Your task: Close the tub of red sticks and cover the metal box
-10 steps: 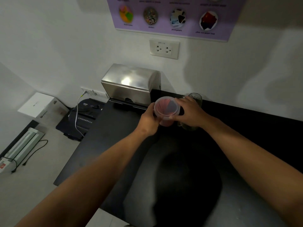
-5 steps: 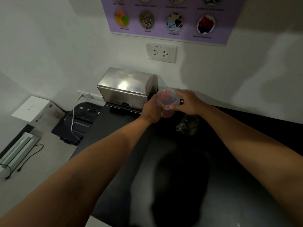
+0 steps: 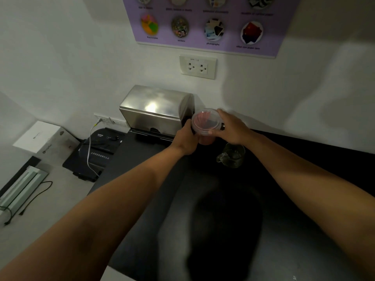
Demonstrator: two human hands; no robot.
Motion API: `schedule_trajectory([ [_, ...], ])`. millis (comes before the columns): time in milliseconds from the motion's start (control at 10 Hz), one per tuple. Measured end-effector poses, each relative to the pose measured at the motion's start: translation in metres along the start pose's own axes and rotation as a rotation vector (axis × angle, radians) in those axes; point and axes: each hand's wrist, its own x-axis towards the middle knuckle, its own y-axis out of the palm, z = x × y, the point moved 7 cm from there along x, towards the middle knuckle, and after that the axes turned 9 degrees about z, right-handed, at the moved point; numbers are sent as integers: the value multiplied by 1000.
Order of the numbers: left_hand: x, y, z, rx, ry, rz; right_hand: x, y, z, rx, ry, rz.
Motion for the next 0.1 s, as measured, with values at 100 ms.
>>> schedule_trajectory([
  [100,-10,1,7,52,-17,48,-5,0,6,28,-12,-24],
])
